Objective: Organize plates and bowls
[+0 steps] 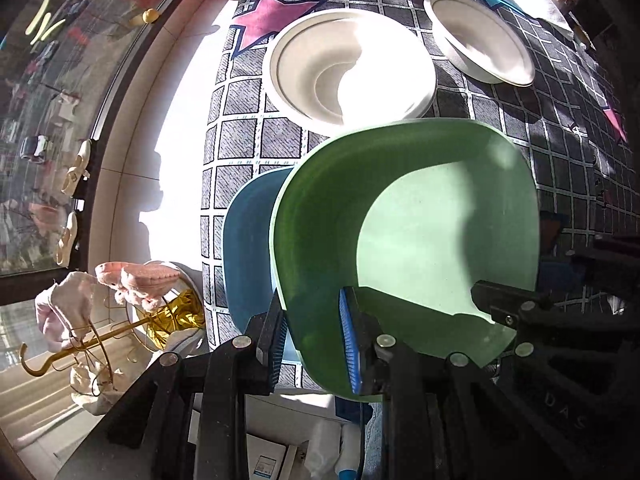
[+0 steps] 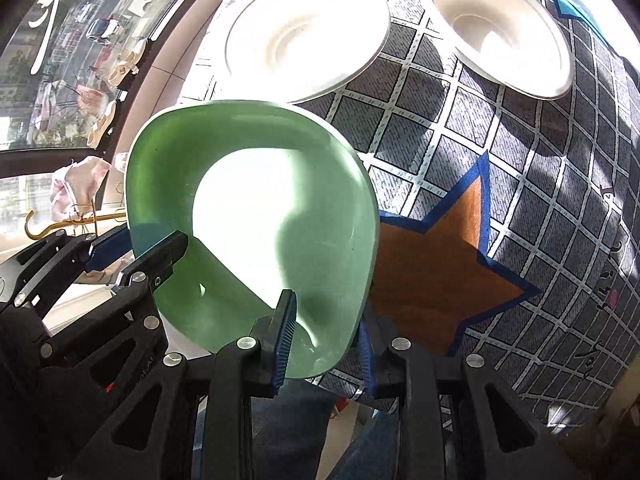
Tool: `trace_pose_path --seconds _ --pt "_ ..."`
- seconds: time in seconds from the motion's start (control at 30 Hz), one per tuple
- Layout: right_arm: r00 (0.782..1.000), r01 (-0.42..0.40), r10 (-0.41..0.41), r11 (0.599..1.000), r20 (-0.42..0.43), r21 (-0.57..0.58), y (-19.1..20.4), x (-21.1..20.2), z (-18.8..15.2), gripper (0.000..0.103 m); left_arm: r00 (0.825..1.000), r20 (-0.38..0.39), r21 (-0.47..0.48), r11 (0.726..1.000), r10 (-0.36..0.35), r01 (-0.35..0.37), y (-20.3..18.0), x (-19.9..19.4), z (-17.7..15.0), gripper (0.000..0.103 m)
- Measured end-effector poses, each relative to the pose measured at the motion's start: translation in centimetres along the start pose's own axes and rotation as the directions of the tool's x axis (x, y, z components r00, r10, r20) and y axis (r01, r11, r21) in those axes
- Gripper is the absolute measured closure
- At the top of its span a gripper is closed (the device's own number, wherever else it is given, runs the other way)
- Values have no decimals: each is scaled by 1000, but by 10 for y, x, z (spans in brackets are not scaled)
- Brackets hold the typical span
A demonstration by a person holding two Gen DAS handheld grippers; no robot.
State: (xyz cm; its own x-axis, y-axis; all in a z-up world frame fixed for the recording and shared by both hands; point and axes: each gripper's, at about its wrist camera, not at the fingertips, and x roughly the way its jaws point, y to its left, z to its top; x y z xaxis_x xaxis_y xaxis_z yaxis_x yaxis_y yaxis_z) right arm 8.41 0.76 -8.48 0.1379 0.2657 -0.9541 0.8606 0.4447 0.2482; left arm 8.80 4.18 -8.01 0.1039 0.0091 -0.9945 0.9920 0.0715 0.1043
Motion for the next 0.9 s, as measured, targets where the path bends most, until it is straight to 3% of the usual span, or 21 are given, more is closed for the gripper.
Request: trace_pose_path --seconds 0.2,0.27,0.37,0.4,0.43,0.47,0.67,0.9 --pt "999 -42 42 999 -16 -14 -13 5 6 71 1000 -1 -78 997 14 -14 23 -5 1 76" --pt "998 -57 56 998 -18 -26 -8 9 11 71 1000 3 -101 995 8 -8 30 -6 2 71" --pt "997 -78 77 996 -25 -36 -6 10 13 67 1000 -2 -147 989 21 -21 42 -2 3 42" --pt "998 -62 61 998 -17 -33 -7 9 12 48 999 6 -162 986 42 -40 45 -3 2 32" --pt "998 -55 55 998 -3 -26 -12 8 11 26 998 14 -174 983 54 -51 48 -5 2 30" --pt "998 -60 60 998 10 -19 -17 6 8 19 999 14 -183 982 48 -45 51 -5 1 29" --pt "1000 -31 31 988 0 149 -83 7 -15 18 999 -4 -185 982 35 -35 49 -3 0 28" --pt "999 -23 32 927 -18 374 -148 12 -50 18 999 12 -97 995 -33 34 11 -15 14 28"
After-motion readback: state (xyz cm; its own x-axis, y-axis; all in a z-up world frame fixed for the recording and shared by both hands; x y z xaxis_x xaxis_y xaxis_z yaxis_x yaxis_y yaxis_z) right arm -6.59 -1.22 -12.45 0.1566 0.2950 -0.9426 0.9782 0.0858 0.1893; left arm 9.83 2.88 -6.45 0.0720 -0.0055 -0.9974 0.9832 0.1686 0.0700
